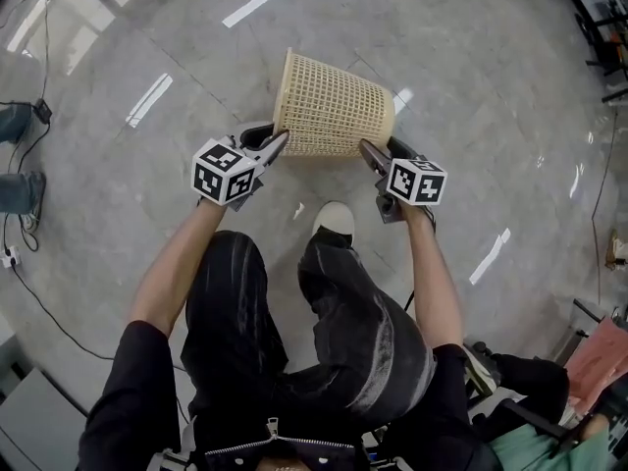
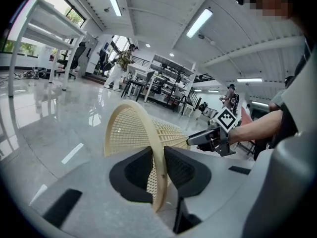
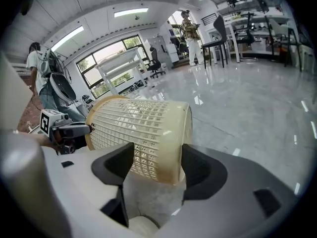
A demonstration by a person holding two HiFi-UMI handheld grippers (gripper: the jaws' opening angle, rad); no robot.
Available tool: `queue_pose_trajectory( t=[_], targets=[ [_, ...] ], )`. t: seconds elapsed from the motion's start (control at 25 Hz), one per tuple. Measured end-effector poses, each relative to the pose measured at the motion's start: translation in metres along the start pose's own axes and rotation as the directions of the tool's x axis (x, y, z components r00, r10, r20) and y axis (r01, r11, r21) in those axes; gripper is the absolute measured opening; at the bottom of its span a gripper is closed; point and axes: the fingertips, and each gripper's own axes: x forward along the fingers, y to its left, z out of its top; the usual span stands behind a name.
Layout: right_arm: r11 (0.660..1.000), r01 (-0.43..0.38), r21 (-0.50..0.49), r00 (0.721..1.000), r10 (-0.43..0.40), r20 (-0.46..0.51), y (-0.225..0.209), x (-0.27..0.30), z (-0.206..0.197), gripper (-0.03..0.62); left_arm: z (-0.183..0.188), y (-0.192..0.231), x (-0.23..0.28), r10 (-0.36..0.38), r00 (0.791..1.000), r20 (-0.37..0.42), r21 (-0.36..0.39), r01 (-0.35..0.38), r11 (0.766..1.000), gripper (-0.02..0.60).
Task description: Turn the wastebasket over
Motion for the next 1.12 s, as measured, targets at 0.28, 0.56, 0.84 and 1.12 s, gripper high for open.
queue_pose_trajectory(
  t=[0.28, 0.56, 0.84, 1.12],
  targets=[
    [0.988, 0.103, -0.113, 0.993, -0.096, 0.063, -0.012, -0.046, 0.031, 0.287, 0.004, -0.020, 0.022, -0.076, 0.997, 0.020, -0.050, 0.077, 0.996, 0.077],
    [0.953, 0.161, -0.257, 0.982, -0.129, 0.136, 0.016, -0.074, 0.086, 0.285, -0.011, -0.023, 0.025, -0.122, 0.992, 0.011, -0.156, 0.122, 0.980, 0.103],
    [0.905, 0.194, -0.378, 0.973, -0.129, 0.190, 0.050, -0.064, 0.103, 0.284, -0.037, -0.013, 0.013, -0.154, 0.987, 0.032, -0.239, 0.158, 0.958, 0.106],
    [0.852, 0.230, -0.471, 0.967, -0.144, 0.211, 0.071, -0.052, 0.112, 0.233, -0.050, -0.001, 0.000, -0.148, 0.989, 0.009, -0.129, 0.148, 0.980, 0.138]
  ],
)
